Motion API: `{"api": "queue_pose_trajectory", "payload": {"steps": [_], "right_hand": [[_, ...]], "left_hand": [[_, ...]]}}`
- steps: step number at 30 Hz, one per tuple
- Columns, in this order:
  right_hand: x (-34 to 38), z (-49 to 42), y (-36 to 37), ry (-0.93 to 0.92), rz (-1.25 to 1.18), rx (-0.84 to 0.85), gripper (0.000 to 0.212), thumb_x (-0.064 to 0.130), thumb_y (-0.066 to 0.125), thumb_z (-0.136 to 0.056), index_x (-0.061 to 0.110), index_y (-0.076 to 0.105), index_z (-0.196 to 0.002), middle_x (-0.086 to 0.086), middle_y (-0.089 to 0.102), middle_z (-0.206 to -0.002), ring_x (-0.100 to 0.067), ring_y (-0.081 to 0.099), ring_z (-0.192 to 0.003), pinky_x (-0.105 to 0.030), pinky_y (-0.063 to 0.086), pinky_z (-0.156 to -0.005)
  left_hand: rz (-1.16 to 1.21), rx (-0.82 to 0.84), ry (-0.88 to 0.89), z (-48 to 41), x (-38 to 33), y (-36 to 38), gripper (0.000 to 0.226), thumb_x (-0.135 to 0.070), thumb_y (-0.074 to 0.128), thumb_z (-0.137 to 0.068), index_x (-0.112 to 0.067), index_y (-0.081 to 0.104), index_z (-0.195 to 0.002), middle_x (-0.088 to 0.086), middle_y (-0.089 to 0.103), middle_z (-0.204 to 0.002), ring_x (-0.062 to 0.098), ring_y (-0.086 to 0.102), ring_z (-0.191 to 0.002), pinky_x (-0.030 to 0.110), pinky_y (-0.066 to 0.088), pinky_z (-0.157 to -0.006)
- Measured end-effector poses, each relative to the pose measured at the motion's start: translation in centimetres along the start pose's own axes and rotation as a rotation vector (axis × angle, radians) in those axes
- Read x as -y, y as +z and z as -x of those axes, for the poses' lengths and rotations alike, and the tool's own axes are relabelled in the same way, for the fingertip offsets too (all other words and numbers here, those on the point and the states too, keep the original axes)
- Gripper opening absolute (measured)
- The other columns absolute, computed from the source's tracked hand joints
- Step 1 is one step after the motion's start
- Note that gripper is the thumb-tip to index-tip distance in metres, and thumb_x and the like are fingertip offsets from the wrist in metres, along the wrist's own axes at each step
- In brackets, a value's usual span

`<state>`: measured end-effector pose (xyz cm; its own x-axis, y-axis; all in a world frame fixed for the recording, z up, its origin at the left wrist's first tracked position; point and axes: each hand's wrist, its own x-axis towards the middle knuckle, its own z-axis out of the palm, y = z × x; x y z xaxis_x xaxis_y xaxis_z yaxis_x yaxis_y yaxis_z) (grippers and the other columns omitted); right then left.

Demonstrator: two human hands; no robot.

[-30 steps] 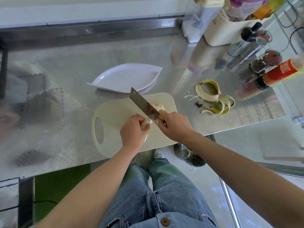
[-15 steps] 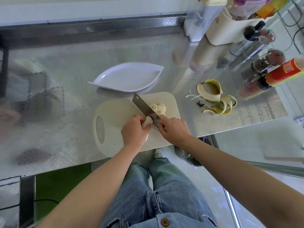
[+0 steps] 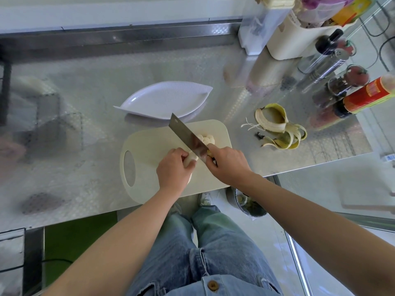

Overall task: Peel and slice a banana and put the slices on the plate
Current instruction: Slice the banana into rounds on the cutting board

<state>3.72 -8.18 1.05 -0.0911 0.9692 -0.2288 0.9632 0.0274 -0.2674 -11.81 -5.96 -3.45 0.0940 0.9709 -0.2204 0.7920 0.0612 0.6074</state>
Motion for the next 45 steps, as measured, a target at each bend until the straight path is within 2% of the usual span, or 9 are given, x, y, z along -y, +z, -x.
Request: {"api": "queue_pose_trajectory", "payload": {"steps": [9, 14, 17, 22, 28, 33, 40, 45], "right_hand": [[-0.1, -0.4, 1.7, 0.008, 0.029, 0.064, 0.024, 0.030, 0.034, -0.096, 0.012, 0.049, -0.100, -0.004, 0.047, -0.065, -0.027, 0.048, -0.058, -0.031, 0.036, -0.056], [-0.1, -0.5, 2.0, -0.002, 0.038, 0.064, 0.025, 0.033, 0.032, -0.098, 0.013, 0.047, -0.096, -0.002, 0.045, -0.064, -0.026, 0.047, -0.057, -0.031, 0.036, -0.056], [-0.1, -0.5, 1.5, 0.012, 0.019, 0.030, 0.023, 0.031, 0.035, -0.097, 0.012, 0.047, -0.094, -0.004, 0.046, -0.063, -0.030, 0.049, -0.057, -0.032, 0.038, -0.055], [-0.1, -0.5, 0.0, 0.008, -0.015, -0.032, 0.017, 0.028, 0.042, -0.094, 0.013, 0.043, -0.086, -0.006, 0.045, -0.059, -0.031, 0.043, -0.054, -0.031, 0.030, -0.053], [0.2, -0.5, 0.0, -0.016, 0.009, 0.009, 0.018, 0.029, 0.040, -0.095, 0.013, 0.043, -0.087, -0.004, 0.045, -0.060, -0.027, 0.041, -0.053, -0.028, 0.028, -0.053], [0.3, -0.4, 0.4, -0.022, 0.042, 0.057, 0.015, 0.029, 0.035, -0.097, 0.017, 0.040, -0.089, 0.003, 0.035, -0.057, -0.015, 0.036, -0.049, -0.025, 0.020, -0.047], [0.3, -0.4, 1.6, -0.003, 0.057, 0.078, 0.029, 0.035, 0.030, -0.099, 0.012, 0.049, -0.100, -0.001, 0.043, -0.065, -0.023, 0.043, -0.057, -0.029, 0.031, -0.057], [0.0, -0.3, 1.4, 0.005, 0.027, 0.056, 0.023, 0.032, 0.033, -0.099, 0.014, 0.046, -0.095, -0.002, 0.044, -0.064, -0.024, 0.044, -0.056, -0.030, 0.033, -0.057]], "left_hand": [[0.009, 0.014, -0.013, 0.0, 0.0, -0.1, 0.021, -0.038, 0.068, -0.082, -0.022, 0.066, -0.096, -0.006, 0.065, -0.094, 0.016, 0.059, -0.080, 0.025, 0.034, -0.063], [0.010, 0.021, -0.027, 0.0, 0.0, -0.1, 0.019, -0.037, 0.067, -0.083, -0.022, 0.066, -0.094, -0.006, 0.064, -0.092, 0.012, 0.054, -0.075, 0.025, 0.033, -0.062], [0.006, 0.016, -0.013, 0.0, 0.0, -0.1, 0.020, -0.038, 0.068, -0.082, -0.023, 0.066, -0.095, -0.007, 0.066, -0.092, 0.015, 0.058, -0.078, 0.025, 0.035, -0.062], [-0.010, 0.005, 0.004, -0.1, 0.2, 0.1, 0.020, -0.041, 0.066, -0.083, -0.022, 0.065, -0.091, -0.006, 0.067, -0.091, 0.017, 0.061, -0.079, 0.026, 0.036, -0.060], [-0.002, 0.008, -0.007, -0.2, 0.3, 0.2, 0.021, -0.041, 0.066, -0.082, -0.022, 0.065, -0.091, -0.004, 0.067, -0.092, 0.020, 0.062, -0.083, 0.027, 0.038, -0.063], [0.022, 0.011, -0.023, -0.1, 0.1, 0.1, 0.021, -0.038, 0.069, -0.081, -0.022, 0.066, -0.093, -0.004, 0.067, -0.093, 0.020, 0.062, -0.084, 0.026, 0.037, -0.065], [0.012, 0.018, -0.029, -0.1, 0.1, 0.1, 0.023, -0.039, 0.069, -0.081, -0.022, 0.065, -0.095, -0.004, 0.065, -0.093, 0.020, 0.061, -0.082, 0.026, 0.037, -0.063], [0.006, 0.001, 0.022, 0.3, 0.4, 0.0, 0.031, -0.042, 0.071, -0.079, -0.021, 0.060, -0.099, -0.005, 0.060, -0.092, 0.018, 0.058, -0.080, 0.027, 0.039, -0.062]]}}
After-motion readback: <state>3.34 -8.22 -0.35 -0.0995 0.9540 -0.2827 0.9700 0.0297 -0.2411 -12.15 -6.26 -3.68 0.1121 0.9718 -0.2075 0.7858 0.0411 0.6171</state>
